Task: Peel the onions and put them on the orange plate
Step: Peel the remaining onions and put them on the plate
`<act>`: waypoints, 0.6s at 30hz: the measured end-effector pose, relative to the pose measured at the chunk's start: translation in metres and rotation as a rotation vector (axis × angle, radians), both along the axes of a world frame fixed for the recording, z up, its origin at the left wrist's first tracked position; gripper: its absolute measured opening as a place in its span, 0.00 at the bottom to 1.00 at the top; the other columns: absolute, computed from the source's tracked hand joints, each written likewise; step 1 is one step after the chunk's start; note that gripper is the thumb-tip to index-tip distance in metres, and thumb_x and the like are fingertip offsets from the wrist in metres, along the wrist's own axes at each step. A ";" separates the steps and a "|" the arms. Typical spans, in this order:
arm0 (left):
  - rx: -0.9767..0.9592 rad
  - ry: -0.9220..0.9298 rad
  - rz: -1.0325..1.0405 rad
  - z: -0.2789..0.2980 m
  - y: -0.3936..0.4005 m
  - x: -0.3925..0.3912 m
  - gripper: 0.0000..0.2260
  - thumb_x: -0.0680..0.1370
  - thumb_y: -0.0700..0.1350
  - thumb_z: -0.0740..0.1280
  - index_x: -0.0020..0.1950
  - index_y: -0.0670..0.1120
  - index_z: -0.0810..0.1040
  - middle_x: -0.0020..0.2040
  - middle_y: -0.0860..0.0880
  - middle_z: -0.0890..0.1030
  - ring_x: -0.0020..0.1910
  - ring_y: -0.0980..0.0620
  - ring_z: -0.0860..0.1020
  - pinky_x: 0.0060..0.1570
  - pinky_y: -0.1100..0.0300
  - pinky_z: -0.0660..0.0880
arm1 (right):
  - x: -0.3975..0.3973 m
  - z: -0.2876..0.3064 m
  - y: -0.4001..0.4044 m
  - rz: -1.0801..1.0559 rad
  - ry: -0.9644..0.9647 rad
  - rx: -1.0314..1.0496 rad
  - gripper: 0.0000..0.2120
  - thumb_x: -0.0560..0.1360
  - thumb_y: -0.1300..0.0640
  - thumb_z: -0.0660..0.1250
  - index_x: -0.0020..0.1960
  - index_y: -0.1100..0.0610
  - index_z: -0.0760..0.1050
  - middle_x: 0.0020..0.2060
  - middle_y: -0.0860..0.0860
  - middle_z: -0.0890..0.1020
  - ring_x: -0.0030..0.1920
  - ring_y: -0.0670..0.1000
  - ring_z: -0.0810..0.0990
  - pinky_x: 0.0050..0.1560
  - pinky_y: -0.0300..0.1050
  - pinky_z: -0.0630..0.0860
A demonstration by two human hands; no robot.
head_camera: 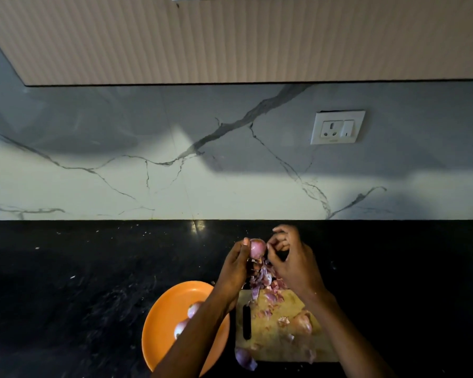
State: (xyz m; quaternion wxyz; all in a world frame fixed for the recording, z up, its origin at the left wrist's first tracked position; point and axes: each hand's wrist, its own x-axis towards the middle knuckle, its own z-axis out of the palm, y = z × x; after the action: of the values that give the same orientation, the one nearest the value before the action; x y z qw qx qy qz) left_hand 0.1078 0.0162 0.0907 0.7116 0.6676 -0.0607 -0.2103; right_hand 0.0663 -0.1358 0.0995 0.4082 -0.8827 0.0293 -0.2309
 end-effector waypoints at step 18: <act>-0.281 0.347 -0.040 0.013 0.003 -0.001 0.26 0.84 0.61 0.52 0.49 0.43 0.82 0.39 0.44 0.83 0.36 0.51 0.82 0.38 0.58 0.76 | 0.002 0.000 -0.008 0.081 0.009 0.196 0.10 0.74 0.63 0.75 0.52 0.50 0.84 0.46 0.43 0.81 0.45 0.43 0.81 0.46 0.30 0.75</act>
State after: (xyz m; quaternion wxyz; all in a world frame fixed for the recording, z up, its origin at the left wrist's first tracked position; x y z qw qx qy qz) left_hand 0.1066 0.0196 0.1033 0.7931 0.5143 0.0208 -0.3258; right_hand 0.0683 -0.1443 0.0995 0.5015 -0.8400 0.0176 -0.2064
